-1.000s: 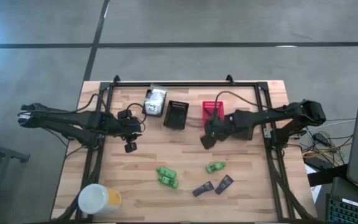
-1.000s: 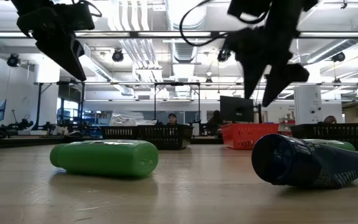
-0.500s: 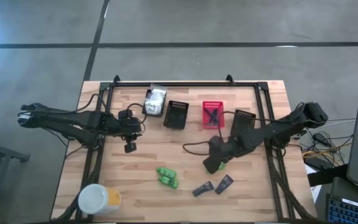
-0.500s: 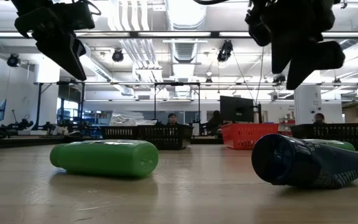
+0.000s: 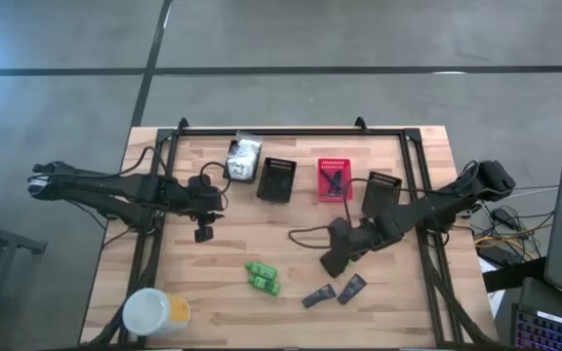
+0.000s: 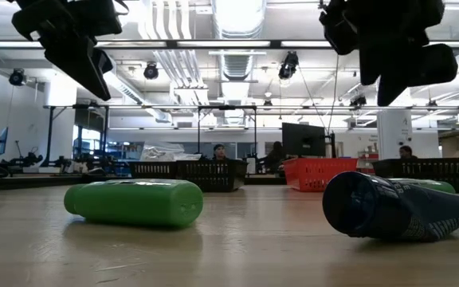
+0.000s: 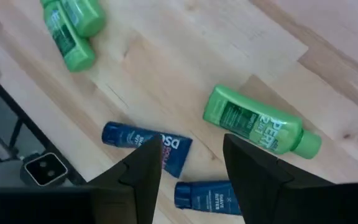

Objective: Pick & Place Travel size toiletries
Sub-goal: Put the green shampoo into the right black bin

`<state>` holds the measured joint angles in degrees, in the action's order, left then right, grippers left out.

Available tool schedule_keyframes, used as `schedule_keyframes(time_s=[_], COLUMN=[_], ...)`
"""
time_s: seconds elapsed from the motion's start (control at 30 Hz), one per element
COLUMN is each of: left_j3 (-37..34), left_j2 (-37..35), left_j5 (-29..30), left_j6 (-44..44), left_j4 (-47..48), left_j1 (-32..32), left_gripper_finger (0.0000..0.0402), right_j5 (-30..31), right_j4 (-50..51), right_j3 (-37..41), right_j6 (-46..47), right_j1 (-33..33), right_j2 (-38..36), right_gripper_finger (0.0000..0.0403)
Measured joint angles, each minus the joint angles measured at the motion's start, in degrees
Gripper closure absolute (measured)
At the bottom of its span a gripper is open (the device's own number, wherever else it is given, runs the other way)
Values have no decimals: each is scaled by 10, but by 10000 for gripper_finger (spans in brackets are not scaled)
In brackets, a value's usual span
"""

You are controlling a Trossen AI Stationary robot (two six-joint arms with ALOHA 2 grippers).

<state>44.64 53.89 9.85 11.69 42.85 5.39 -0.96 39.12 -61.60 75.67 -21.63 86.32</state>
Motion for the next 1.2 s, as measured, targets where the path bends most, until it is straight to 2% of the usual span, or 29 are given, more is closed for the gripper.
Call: schedule_keyframes(time_s=[0.07,0.4,0.57,0.97,1.07,1.2], left_j3=[0,-21,-40,-42,-42,-42], left_j2=[0,0,0,0,0,0], left_j5=[0,0,0,2,2,2], left_j6=[8,56,94,110,117,123], left_j4=[0,-13,-16,-47,-53,-53], left_j1=[0,0,0,0,0,0], left_gripper_finger=[312,312,312,312,312,312], right_j5=[0,-23,-19,-21,-22,-21], right_j4=[0,-5,-6,-6,-6,-4], right_j3=[0,6,6,14,15,13], right_j6=[-44,-455,-584,-586,-597,-632], right_j1=[-1,-12,-10,-11,-11,-11], right_j2=[0,0,0,33,54,75], right_gripper_finger=[245,275,285,315,302,258])
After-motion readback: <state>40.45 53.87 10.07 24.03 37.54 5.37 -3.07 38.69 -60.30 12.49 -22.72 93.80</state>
